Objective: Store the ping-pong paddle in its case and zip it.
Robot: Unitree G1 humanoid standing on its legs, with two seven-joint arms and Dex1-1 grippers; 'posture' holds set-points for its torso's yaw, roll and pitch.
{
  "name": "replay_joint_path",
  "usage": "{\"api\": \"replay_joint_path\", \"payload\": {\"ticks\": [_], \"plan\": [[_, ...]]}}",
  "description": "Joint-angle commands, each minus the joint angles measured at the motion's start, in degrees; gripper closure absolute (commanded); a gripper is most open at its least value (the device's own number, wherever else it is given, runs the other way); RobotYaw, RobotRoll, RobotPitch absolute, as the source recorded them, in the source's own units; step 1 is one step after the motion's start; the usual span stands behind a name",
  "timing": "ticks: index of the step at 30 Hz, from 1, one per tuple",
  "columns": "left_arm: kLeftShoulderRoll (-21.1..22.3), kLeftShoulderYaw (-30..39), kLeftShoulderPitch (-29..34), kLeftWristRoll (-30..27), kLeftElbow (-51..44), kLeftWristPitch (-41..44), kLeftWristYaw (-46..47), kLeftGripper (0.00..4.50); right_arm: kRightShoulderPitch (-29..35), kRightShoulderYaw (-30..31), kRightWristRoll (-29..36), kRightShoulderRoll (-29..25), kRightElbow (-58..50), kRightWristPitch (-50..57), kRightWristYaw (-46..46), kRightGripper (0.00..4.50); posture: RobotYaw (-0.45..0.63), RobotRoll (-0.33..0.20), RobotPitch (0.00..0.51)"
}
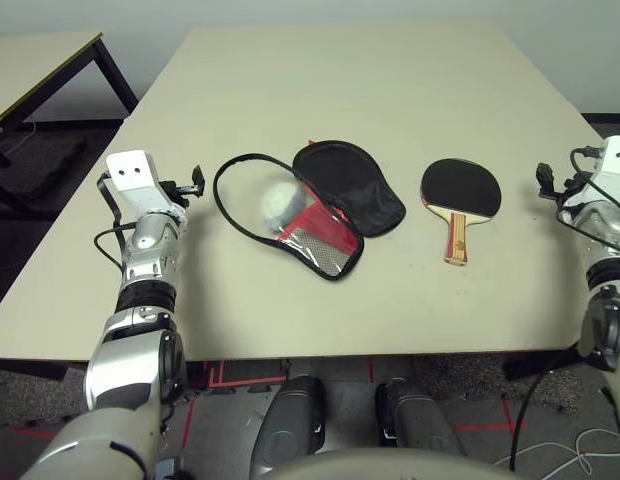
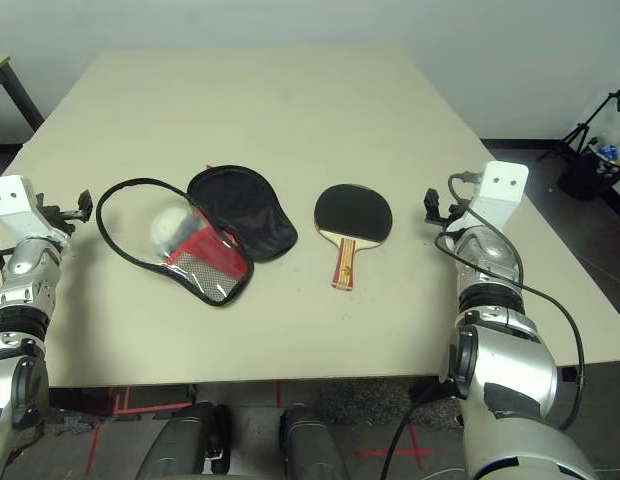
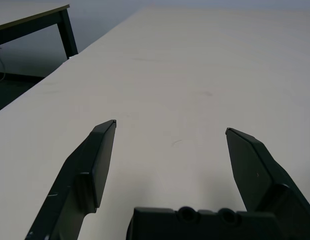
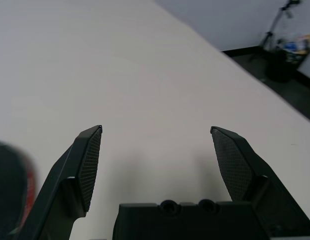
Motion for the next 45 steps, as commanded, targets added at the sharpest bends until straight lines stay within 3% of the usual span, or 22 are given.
{"api": "replay_joint_path", "payload": {"ticks": [1, 6, 10, 12, 17, 20, 23, 32, 38, 45], "plan": [[-0.3, 0.4, 0.7, -0.3, 0.1, 0.5, 0.3, 0.0, 2.4, -0.7, 0.0, 0.3, 0.5, -0.2, -1.7, 0.03, 0.16, 0.0, 0.084], [-1.7, -0.1, 0.1, -0.4, 0.0, 1.1, -0.3, 0.0, 4.1, -1.1, 0.7, 0.8, -2.3, -0.5, -2.1, 0.03, 0.13, 0.0, 0.092], [-0.1, -0.1, -3.1, -0.7, -0.6, 2.4, -2.4, 0.0, 4.9, -1.0, 1.1, -0.6, -9.5, 8.1, -2.7, 0.03, 0.12, 0.0, 0.093], [1.4, -0.1, -5.5, -1.4, -0.6, 3.4, -5.8, 0.0, 6.5, -0.3, 1.6, -1.3, -18.1, 17.5, -2.7, 0.03, 0.12, 0.0, 0.093], [4.9, -4.6, -14.8, -1.5, 1.6, 10.2, -24.2, 0.0, 11.9, 2.2, 7.8, -2.7, -53.5, 60.6, -2.7, 0.03, 0.08, 0.0, 0.086], [5.6, -7.5, -19.5, -0.8, 3.0, 13.6, -33.1, 0.0, 11.9, 4.7, 6.2, -0.9, -68.8, 80.3, -7.6, 0.03, 0.07, 0.0, 0.079], [3.8, -12.8, -23.3, 1.2, 2.7, 15.6, -43.0, 0.0, 8.9, 5.2, 7.1, 5.6, -76.6, 95.5, -9.3, 0.03, 0.05, 0.0, 0.074], [-5.2, -19.1, -26.2, 3.5, 3.2, 13.8, -51.3, 0.0, 6.5, 4.4, 11.3, 22.5, -74.8, 97.2, -22.0, 0.03, 0.01, 0.0, 0.065], [-9.7, -20.8, -25.3, 3.7, 1.2, 13.2, -52.6, 0.0, 4.4, 4.4, 9.3, 24.7, -67.7, 97.2, -30.2, 0.03, 0.03, 0.0, 0.069], [-10.8, -21.0, -23.7, 3.4, -0.7, 13.3, -52.4, 0.0, 1.2, 0.0, 8.0, 29.8, -61.9, 97.2, -33.6, 0.03, 0.05, 0.0, 0.074]]}}
